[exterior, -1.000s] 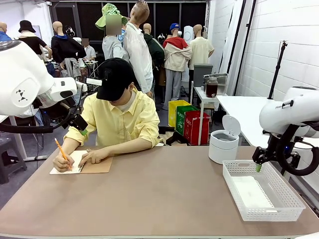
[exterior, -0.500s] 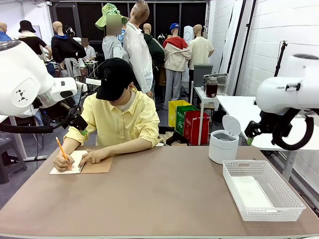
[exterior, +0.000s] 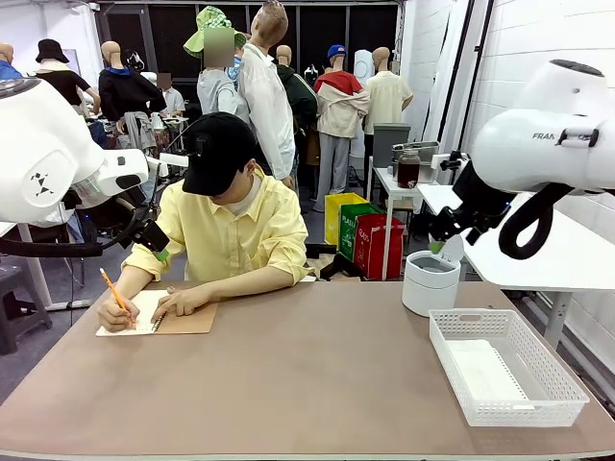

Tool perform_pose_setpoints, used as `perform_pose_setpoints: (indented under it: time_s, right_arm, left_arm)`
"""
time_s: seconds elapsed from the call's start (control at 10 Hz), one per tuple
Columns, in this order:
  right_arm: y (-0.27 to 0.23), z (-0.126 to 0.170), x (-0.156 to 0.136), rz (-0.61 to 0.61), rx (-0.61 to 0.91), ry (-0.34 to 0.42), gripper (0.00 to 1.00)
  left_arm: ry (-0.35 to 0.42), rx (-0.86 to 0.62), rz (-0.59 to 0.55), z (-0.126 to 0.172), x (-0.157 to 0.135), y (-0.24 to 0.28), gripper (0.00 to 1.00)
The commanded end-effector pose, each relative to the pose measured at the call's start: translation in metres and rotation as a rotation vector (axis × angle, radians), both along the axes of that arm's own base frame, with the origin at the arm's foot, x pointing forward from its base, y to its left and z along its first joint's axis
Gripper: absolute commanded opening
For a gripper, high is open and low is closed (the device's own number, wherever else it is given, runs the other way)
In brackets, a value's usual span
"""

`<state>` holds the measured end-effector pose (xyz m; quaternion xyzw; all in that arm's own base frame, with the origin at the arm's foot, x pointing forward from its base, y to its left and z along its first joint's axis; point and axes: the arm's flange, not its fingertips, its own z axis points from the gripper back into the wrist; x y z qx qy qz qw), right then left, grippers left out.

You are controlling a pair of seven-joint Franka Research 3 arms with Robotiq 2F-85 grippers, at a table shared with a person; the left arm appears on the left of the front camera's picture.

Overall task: Sort the paper based on its condition.
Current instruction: If a person hands you a paper, place it in the Organizing basket , and if it's crumpled, put it in the Trash can.

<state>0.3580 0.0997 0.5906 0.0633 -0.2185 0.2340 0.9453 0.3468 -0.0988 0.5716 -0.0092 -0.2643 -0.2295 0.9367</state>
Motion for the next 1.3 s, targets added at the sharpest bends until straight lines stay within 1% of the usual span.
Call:
perform_pose_setpoints:
  time_s: [0.0, 0.1, 0.2, 0.5, 0.7, 1.1, 1.2]
  right_arm:
    - [-0.005, -0.001, -0.013, 0.114, 0.063, -0.051, 1.00]
    - [-0.001, 0.003, -0.018, 0.161, 0.098, -0.080, 1.00]
    - [0.004, 0.005, -0.020, 0.210, 0.125, -0.092, 1.00]
    - [0.008, 0.007, -0.024, 0.265, 0.207, -0.154, 1.00]
    - [0.009, 0.006, -0.023, 0.279, 0.256, -0.185, 1.00]
    - [0.009, 0.008, -0.024, 0.288, 0.293, -0.221, 1.00]
    - [0.011, 0.007, -0.022, 0.251, 0.269, -0.222, 1.00]
  left_arm:
    - [-0.002, 0.004, 0.000, 0.000, 0.000, 0.001, 1.00]
    - [-0.002, 0.004, 0.000, 0.000, 0.000, 0.001, 1.00]
    - [-0.002, 0.004, 0.000, 0.000, 0.000, 0.001, 1.00]
    - [-0.002, 0.004, 0.000, 0.000, 0.000, 0.001, 1.00]
    - [-0.002, 0.004, 0.000, 0.000, 0.000, 0.001, 1.00]
    - [-0.002, 0.004, 0.000, 0.000, 0.000, 0.001, 1.00]
    - [-0.002, 0.004, 0.000, 0.000, 0.000, 0.001, 1.00]
